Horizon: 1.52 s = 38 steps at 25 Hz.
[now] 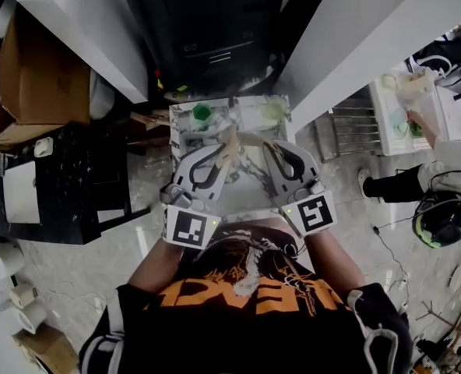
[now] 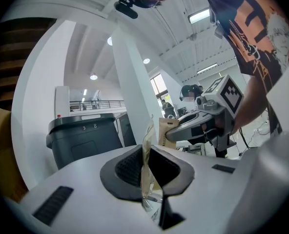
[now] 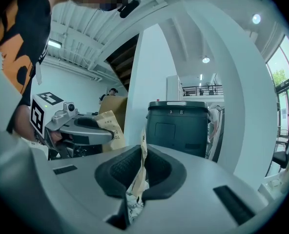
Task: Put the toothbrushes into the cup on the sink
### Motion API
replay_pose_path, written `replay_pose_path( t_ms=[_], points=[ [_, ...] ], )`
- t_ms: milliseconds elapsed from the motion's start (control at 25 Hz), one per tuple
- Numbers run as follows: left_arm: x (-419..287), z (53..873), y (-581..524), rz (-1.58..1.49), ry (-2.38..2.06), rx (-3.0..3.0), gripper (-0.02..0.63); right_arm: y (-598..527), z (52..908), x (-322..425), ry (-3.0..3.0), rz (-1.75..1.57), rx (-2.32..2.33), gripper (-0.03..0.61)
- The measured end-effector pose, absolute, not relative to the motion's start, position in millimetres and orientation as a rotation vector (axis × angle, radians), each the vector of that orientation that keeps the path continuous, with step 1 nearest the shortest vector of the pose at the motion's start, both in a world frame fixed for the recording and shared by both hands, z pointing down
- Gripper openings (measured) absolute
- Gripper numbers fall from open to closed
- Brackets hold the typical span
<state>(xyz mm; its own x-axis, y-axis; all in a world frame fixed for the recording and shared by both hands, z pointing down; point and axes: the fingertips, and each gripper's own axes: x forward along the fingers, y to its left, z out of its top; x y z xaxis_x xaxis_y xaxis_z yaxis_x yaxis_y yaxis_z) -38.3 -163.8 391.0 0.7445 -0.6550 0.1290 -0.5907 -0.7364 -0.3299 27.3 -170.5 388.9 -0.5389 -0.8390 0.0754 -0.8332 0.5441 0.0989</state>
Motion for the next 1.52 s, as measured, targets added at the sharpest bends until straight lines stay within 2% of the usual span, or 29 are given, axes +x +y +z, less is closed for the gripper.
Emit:
replay_pose_path(
  t_ms=[440,840,1120,1520],
  points=[
    [18,410,-182,-0.317,0.922,-2.701,0.052,-206,422,112,-2.502,-0.081,1.543,0.029],
    [75,451,-200,-0.441,0.875,-2.664,0.052,-253,468,165,-2.449,-0.025,1.594,0.029],
    [88,482,-214,-0.568,0.909,-2.671,0.052,-297,513,176,-2.452,0.073,1.575,0.029],
    [80,487,-206,-0.637,0.999,-2.665,0.052,-314,590,168,-2.433,0.187,1.442,0.032]
  ],
)
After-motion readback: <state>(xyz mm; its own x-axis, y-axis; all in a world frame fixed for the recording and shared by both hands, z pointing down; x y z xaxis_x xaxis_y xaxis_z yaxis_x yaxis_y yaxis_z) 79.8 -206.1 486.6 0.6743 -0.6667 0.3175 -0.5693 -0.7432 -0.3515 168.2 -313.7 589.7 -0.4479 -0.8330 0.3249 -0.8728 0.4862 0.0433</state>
